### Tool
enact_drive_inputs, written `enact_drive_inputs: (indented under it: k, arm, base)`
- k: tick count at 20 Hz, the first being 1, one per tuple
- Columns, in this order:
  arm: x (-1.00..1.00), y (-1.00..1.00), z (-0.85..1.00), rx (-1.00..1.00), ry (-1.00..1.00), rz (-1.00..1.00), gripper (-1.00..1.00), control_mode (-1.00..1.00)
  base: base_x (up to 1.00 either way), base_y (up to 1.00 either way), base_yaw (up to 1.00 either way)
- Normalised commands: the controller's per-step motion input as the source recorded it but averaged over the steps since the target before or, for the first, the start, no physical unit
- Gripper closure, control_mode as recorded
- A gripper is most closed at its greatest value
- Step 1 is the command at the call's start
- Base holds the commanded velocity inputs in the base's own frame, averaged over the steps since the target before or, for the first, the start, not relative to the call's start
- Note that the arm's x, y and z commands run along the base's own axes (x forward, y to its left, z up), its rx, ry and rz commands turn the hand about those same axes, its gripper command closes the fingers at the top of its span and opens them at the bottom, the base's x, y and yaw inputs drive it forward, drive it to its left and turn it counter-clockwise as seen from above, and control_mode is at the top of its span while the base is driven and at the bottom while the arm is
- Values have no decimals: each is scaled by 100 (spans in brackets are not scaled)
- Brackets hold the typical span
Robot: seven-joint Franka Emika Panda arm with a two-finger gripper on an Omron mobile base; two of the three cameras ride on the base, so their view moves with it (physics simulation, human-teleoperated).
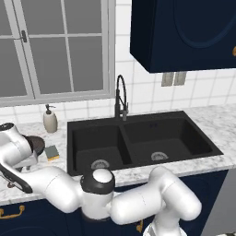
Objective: Pick the pan and sponge and place them into the sink. Then turn on the water.
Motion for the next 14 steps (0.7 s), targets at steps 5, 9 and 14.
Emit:
enact_drive_inputs:
  k: [5, 9, 14]
  arm:
    - [7, 4, -37, 0, -7, -3, -100, -100]
    - [0, -8, -48, 0, -6, -10, -100, -100]
    - [0, -30, -51, 1, -5, -16, 100, -100]
  base:
    - [0, 0, 0]
    - [0, 0, 0]
    - [0, 0, 0]
